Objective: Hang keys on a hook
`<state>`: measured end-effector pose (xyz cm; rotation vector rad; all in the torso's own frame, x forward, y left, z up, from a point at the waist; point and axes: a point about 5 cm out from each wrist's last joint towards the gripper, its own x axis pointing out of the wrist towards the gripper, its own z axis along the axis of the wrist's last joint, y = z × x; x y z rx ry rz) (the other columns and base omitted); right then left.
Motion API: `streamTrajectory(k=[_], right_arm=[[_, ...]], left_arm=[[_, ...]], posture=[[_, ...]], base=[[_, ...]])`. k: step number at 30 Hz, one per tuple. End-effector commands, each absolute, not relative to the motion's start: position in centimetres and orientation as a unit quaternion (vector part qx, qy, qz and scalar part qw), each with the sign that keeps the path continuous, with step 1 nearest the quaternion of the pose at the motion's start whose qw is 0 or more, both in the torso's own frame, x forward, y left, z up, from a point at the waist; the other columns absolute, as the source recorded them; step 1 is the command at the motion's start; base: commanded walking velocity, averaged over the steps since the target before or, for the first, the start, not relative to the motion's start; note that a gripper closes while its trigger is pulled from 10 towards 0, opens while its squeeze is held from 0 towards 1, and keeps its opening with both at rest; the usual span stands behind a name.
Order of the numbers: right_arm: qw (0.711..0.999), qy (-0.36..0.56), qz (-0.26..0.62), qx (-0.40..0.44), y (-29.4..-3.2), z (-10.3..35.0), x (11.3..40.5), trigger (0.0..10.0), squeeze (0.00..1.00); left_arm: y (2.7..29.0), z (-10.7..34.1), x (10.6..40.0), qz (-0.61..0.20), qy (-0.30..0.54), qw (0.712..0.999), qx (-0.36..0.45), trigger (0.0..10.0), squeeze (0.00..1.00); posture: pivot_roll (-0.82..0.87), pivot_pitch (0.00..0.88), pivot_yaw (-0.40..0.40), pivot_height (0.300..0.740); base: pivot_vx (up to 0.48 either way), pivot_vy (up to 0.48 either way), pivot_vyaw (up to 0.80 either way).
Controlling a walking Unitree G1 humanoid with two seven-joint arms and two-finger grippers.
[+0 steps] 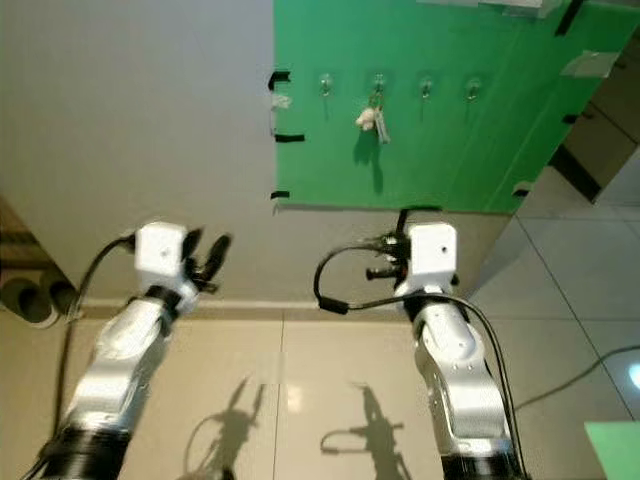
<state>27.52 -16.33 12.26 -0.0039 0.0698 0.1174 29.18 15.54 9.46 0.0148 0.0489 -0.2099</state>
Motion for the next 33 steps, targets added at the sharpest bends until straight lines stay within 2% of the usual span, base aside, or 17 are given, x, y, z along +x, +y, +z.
streamTrajectory(k=[1,9,25,33], right_arm=[[0.998,0.022,0.063,-0.004,-16.0,12.8,27.5,0.0,0.00],[0.996,0.023,0.084,-0.007,-15.2,12.7,28.1,0.0,0.00],[0.997,0.016,0.078,-0.003,-15.4,12.8,28.9,0.0,0.00],[0.996,0.025,0.086,0.002,-14.9,12.3,28.7,0.0,0.00]], left_arm=[[15.7,10.5,29.3,-0.096,0.010,0.995,0.003,10.0,0.00],[14.2,11.6,29.7,-0.099,0.001,0.995,0.014,10.0,0.00],[14.8,11.4,29.8,-0.080,0.024,0.996,0.013,10.0,0.00],[14.8,11.3,29.8,-0.082,0.030,0.996,0.015,10.0,0.00]], posture=[[-0.03,0.000,0.015,0.740],[-0.01,0.000,-0.002,0.740],[-0.01,0.000,0.022,0.740],[-0.01,0.000,0.024,0.740]], base=[[0.424,0.000,0.00],[0.424,0.000,0.00],[0.426,0.000,0.00],[0.411,0.245,0.00]])
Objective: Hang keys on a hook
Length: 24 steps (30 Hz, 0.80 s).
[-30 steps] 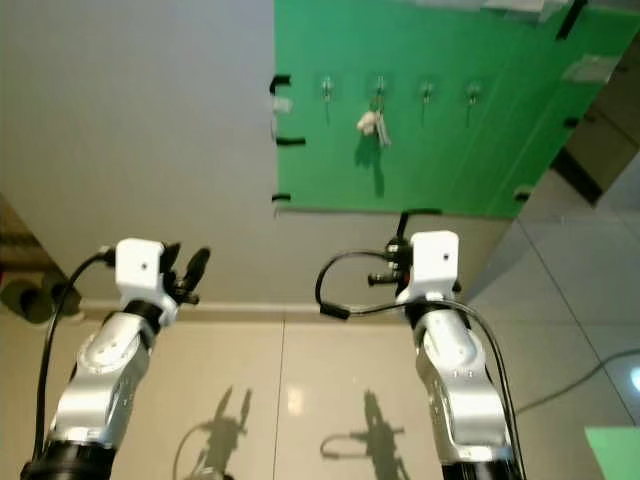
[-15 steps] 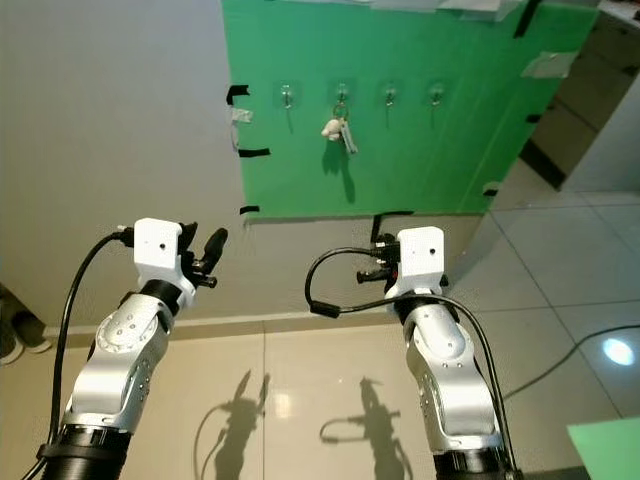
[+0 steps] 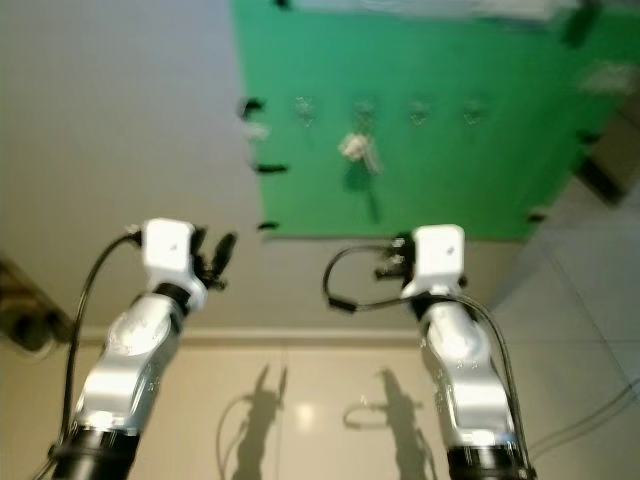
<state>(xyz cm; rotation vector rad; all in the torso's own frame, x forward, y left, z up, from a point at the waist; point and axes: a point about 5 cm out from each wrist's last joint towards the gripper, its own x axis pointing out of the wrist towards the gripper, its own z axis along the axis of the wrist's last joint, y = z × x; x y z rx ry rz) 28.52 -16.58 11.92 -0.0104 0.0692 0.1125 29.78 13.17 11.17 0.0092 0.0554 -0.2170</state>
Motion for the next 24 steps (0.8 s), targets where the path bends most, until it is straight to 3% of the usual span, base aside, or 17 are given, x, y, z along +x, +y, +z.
streamTrajectory(k=[1,13,19,24], right_arm=[[0.996,0.025,0.087,0.002,-14.9,12.2,28.7,0.0,0.00],[0.996,0.030,0.088,-0.004,-15.3,12.0,28.6,0.0,0.00],[0.994,0.054,0.093,-0.007,-15.5,10.8,27.2,0.0,0.00],[0.994,0.050,0.099,-0.009,-15.4,11.2,27.6,0.0,0.00]], left_arm=[[14.8,11.3,29.8,-0.081,0.030,0.996,0.014,10.0,0.00],[14.8,10.5,29.6,-0.088,0.053,0.995,0.011,10.0,0.00],[15.0,9.7,28.9,-0.102,0.070,0.992,0.017,10.0,0.00],[14.5,10.0,29.2,-0.111,0.064,0.992,0.019,10.0,0.00]], posture=[[-0.01,0.000,0.023,0.740],[-0.01,0.000,0.009,0.740],[-0.01,0.000,0.006,0.740],[-0.01,0.000,0.010,0.740]], base=[[0.412,0.247,0.00],[0.360,0.313,0.00],[0.000,0.067,0.00],[0.000,0.480,0.00]])
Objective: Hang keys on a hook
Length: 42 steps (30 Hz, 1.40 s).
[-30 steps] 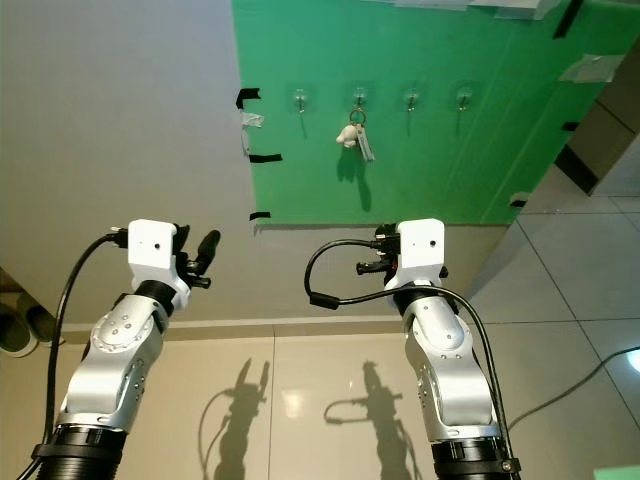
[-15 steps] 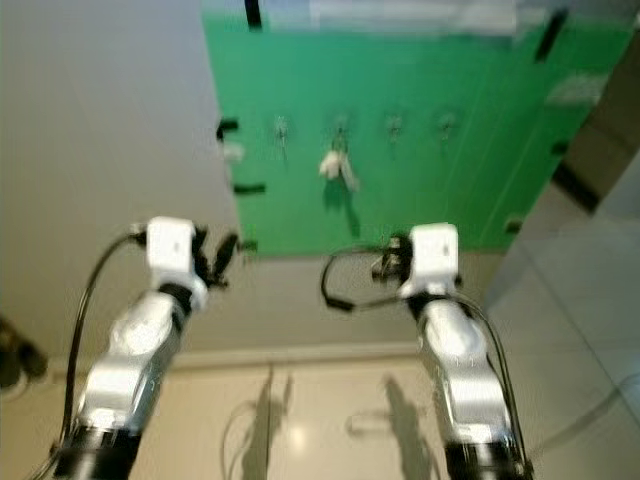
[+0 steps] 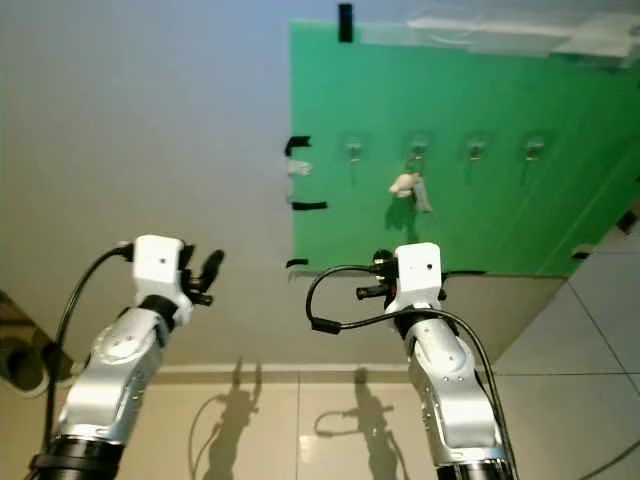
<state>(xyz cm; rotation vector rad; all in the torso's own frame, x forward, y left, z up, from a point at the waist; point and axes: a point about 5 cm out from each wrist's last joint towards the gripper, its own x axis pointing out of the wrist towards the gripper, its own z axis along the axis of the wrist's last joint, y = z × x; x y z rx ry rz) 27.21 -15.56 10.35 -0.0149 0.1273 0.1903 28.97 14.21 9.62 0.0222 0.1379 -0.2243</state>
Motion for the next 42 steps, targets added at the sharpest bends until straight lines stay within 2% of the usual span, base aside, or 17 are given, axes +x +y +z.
streamTrajectory(k=[1,3,14,18,24,28,31,35,36,37,42], right_arm=[[0.994,0.048,0.100,-0.010,-15.4,11.2,27.6,0.0,0.00],[0.993,0.050,0.102,-0.013,-15.4,11.3,27.8,0.0,0.00],[0.994,0.049,0.101,-0.014,-14.8,11.2,28.7,0.0,0.00],[0.993,0.059,0.106,-0.003,-14.7,11.1,28.7,0.0,0.00],[0.994,0.045,0.096,-0.024,-14.8,11.1,28.4,0.0,0.00],[0.997,0.020,0.080,-0.005,-14.8,11.5,28.2,0.0,0.00],[0.999,0.013,0.038,-0.013,-16.0,11.2,26.2,0.0,0.00],[0.994,0.084,0.049,-0.051,-17.1,7.6,20.7,0.0,0.00],[0.994,0.084,0.049,-0.051,-17.1,7.6,20.7,0.0,0.00],[0.991,0.103,0.063,-0.052,-17.0,6.7,19.2,0.0,0.00],[0.992,0.088,0.078,-0.054,-16.3,6.7,19.7,0.0,0.00]], left_arm=[[14.5,9.9,29.3,-0.111,0.065,0.991,0.019,10.0,0.00],[14.5,10.0,29.4,-0.112,0.064,0.991,0.024,10.0,0.00],[14.5,10.8,30.8,-0.120,0.057,0.990,0.046,10.0,0.00],[14.4,11.0,30.9,-0.120,0.050,0.991,0.034,10.0,0.00],[14.3,10.3,29.9,-0.115,0.057,0.992,0.012,10.0,0.00],[15.6,9.1,28.5,-0.071,0.071,0.995,-0.008,10.0,0.00],[17.9,8.1,26.0,-0.067,0.085,0.994,0.014,10.0,0.00],[20.5,6.3,21.1,-0.081,0.119,0.989,0.043,10.0,0.00],[20.5,6.3,21.1,-0.081,0.119,0.989,0.043,10.0,0.00],[20.6,6.5,20.5,-0.085,0.107,0.990,0.033,10.0,0.00],[19.3,6.5,21.3,-0.081,0.078,0.994,0.007,10.0,0.00]], posture=[[-0.01,0.000,0.013,0.740],[-0.01,0.000,0.019,0.740],[-0.01,0.000,0.037,0.740],[-0.02,0.000,0.041,0.740],[-0.02,0.000,0.049,0.740],[-0.01,0.000,0.027,0.740],[0.00,0.000,0.008,0.740],[0.03,0.000,-0.011,0.740],[0.03,0.000,-0.011,0.740],[0.04,0.000,-0.020,0.740],[0.05,0.000,-0.048,0.740]], base=[[0.000,0.480,0.00],[0.000,0.480,0.00],[0.000,0.000,-0.79],[0.000,0.000,-0.13],[0.000,0.000,-0.13],[0.000,0.000,0.00],[0.000,0.000,0.00],[0.000,0.000,0.00],[0.000,0.000,0.00],[0.000,0.000,0.00],[0.000,0.000,0.00]])
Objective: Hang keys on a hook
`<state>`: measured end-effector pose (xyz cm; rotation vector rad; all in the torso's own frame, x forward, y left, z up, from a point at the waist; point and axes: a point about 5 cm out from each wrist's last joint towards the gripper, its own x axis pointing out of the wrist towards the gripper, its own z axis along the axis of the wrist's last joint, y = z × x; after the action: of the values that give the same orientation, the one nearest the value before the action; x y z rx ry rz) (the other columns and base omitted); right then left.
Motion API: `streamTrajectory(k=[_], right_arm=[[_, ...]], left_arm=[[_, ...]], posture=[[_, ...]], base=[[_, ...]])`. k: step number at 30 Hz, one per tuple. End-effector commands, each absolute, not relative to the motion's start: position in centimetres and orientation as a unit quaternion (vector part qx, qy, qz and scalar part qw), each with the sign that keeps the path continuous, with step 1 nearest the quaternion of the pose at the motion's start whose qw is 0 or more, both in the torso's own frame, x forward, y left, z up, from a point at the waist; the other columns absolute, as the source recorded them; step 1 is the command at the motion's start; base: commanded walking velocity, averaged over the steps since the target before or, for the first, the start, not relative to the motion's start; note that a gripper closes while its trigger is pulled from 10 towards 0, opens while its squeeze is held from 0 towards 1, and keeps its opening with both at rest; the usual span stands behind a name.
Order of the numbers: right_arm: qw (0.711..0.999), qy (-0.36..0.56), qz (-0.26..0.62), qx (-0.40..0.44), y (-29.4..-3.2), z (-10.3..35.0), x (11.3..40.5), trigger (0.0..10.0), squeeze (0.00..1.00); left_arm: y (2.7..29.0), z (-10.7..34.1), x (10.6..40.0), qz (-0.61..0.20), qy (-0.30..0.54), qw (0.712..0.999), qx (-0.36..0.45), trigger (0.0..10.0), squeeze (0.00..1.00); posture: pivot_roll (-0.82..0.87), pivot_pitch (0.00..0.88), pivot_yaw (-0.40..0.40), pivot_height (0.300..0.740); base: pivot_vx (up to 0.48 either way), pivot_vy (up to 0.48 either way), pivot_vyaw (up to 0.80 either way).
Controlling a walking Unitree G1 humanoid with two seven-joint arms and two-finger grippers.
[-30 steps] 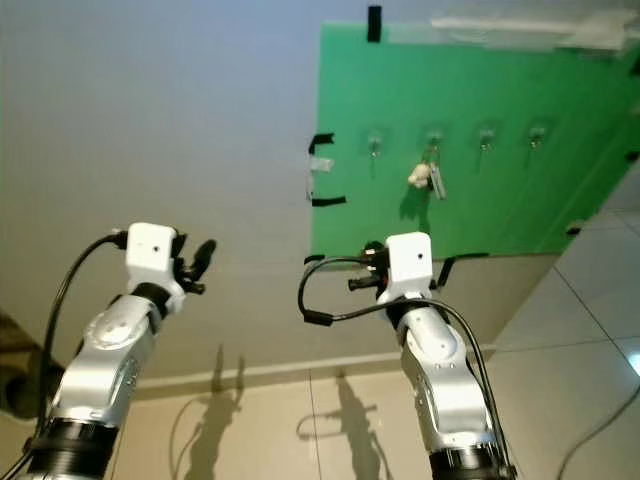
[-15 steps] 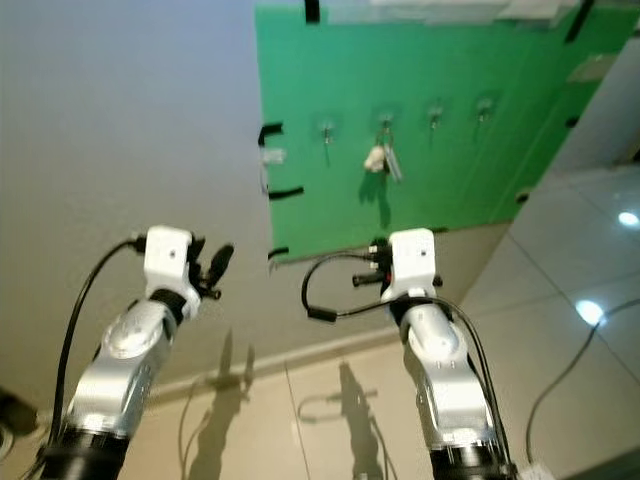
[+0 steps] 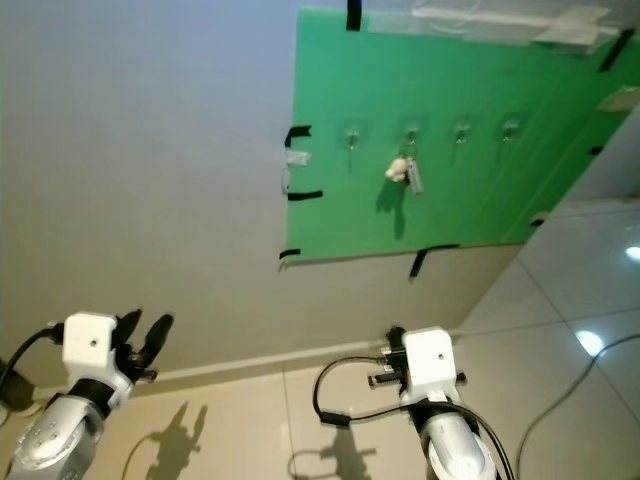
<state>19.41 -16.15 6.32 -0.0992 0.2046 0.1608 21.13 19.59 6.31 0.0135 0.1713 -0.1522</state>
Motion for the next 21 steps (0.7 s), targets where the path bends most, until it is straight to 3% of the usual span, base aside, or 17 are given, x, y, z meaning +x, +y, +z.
streamTrajectory(k=[1,3,5,9,17,21], right_arm=[[0.991,0.082,0.087,-0.052,-16.0,6.5,20.1,0.0,0.00],[0.992,0.075,0.089,-0.050,-15.8,6.5,20.3,0.0,0.00],[0.994,-0.003,0.087,-0.064,-15.1,7.8,20.8,0.0,0.00],[0.990,-0.084,0.086,-0.067,-13.4,9.8,20.2,0.0,0.00],[0.988,-0.112,0.094,-0.046,-11.5,10.5,19.7,0.0,0.00],[0.986,-0.116,0.106,-0.053,-13.2,12.0,23.2,0.0,0.00]], left_arm=[[18.5,6.8,21.7,-0.088,0.066,0.994,0.009,10.0,0.00],[18.5,7.3,21.8,-0.089,0.053,0.995,0.008,10.0,0.00],[18.7,10.5,22.5,-0.090,-0.020,0.995,0.032,10.0,0.00],[18.0,13.6,23.7,-0.102,-0.089,0.990,0.035,10.0,0.00],[17.3,14.4,24.9,-0.119,-0.093,0.988,0.039,10.0,0.00],[16.9,14.4,25.5,-0.126,-0.084,0.988,0.032,10.0,0.00]], posture=[[0.06,0.000,-0.054,0.740],[0.06,0.000,-0.055,0.740],[0.07,0.000,-0.051,0.740],[0.07,0.000,-0.039,0.740],[0.06,0.000,-0.032,0.740],[0.05,0.000,-0.027,0.740]], base=[[0.000,0.000,0.00],[0.259,0.000,0.00],[0.422,0.122,0.00],[0.433,0.000,0.00],[0.432,0.000,0.00],[0.433,0.000,0.00]])
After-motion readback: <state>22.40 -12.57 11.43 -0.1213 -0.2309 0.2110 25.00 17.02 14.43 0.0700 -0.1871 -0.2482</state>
